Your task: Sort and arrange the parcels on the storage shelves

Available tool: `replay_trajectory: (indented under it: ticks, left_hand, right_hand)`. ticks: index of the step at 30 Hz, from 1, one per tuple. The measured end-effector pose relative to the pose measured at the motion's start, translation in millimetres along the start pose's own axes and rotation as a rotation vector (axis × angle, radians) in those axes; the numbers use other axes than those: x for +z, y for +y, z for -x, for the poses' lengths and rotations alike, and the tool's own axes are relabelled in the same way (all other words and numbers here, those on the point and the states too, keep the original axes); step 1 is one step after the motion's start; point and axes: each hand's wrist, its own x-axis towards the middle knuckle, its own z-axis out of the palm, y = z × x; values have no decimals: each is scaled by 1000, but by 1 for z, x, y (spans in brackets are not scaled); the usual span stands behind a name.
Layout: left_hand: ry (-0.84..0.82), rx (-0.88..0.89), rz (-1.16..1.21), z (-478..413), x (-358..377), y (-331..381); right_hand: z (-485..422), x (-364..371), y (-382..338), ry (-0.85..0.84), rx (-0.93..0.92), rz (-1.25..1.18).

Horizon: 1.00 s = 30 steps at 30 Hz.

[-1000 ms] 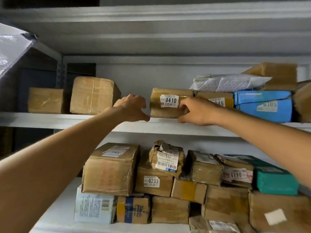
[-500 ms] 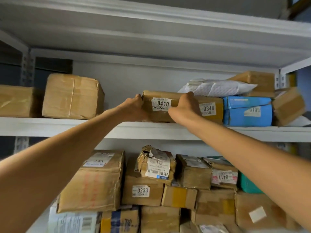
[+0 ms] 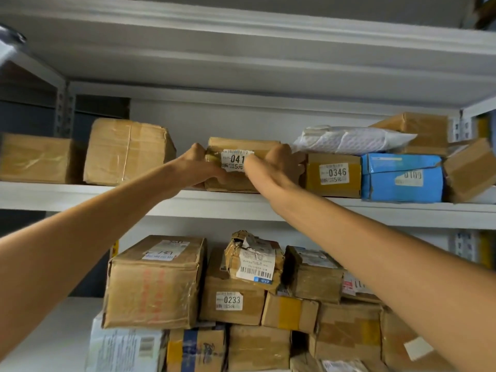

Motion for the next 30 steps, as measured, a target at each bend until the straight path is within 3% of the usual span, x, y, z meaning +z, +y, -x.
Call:
replay_trajectory:
  ticks: [5,10,13,16,25,30]
  left_hand:
    - [-40,-86,55,7,-16,15]
    - [-27,-190,208,-7,-8,27]
    - [13,-307,291,-19,-3,25]
    - [14,-343,321,-24,-2,22]
    - [49,-361,372,-20,0,24]
    - [45,-336,394,-15,-1,24]
  right_hand:
    - [-29,7,16,148,-8,-21]
    - [-35,27,17,199,164,-221]
    - [-55,37,18,153,258,-392]
    - [-50,20,13,115,306,-390]
    - [-48,5,19,60,176,-277]
    - [-43,-5,16,-28,200,-318]
